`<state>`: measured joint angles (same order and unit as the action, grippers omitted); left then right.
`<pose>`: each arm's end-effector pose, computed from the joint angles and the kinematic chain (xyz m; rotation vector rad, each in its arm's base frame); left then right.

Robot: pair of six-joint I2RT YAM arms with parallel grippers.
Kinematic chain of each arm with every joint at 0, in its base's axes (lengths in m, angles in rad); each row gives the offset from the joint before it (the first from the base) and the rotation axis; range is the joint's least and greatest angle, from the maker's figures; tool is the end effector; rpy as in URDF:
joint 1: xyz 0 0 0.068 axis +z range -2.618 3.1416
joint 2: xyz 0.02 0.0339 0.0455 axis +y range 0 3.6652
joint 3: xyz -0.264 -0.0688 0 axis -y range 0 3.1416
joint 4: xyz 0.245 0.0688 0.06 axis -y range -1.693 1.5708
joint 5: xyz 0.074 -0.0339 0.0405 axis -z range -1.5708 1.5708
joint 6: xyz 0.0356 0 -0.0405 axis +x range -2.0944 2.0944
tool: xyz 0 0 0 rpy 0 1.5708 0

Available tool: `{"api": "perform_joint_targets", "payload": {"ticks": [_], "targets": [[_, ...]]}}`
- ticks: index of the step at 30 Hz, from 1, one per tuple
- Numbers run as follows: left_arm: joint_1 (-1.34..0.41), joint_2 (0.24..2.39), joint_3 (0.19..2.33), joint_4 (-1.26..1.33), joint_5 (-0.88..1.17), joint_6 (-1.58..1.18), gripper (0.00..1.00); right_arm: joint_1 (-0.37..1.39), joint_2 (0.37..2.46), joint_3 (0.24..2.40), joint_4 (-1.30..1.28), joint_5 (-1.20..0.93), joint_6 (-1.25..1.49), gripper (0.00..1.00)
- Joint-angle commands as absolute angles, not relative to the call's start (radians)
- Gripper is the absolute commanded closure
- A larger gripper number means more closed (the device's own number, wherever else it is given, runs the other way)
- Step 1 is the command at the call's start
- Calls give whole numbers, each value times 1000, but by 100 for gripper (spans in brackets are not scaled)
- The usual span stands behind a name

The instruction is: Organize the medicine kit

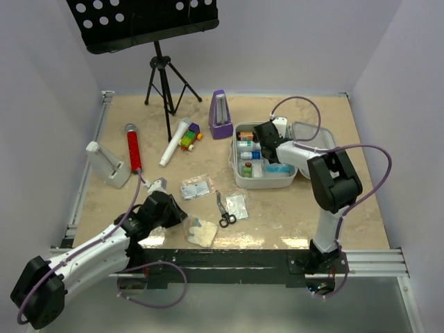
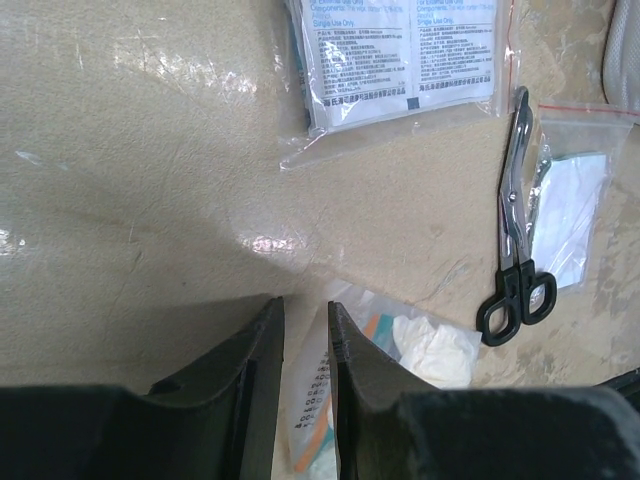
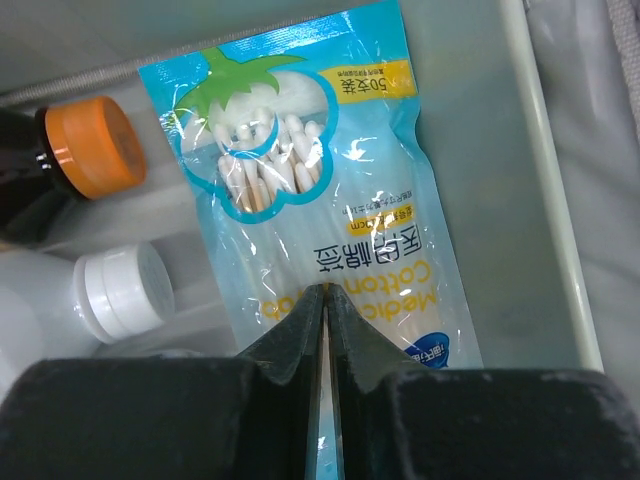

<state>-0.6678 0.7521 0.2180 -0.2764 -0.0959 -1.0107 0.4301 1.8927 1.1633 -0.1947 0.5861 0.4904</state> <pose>0.1152 -0.0865 0.1415 -0.4711 2.4415 -0.6595 0.3614 0.1441 0.1627 0.3021 2.2945 -0.2797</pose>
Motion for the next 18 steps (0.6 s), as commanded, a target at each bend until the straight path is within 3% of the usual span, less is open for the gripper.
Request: {"api": "perform_joint_targets", "payload": {"ticks": [1,6,10,14,18], "targets": [[-664,735,245,-282,-123,-1003,71,411,1922,1195,-187,603,502,91],[-663,732,247,-288,-124,-1009,72,431,1748,1154,-181,615,503,86],[-663,719,245,-293,-135,-1019,71,511,1534,1094,-190,609,471,67],[-663,701,276,-324,-178,-1019,71,677,1404,1025,-218,548,460,50],[-661,678,285,-330,-175,-1023,71,898,1378,950,-242,506,541,46]]}}
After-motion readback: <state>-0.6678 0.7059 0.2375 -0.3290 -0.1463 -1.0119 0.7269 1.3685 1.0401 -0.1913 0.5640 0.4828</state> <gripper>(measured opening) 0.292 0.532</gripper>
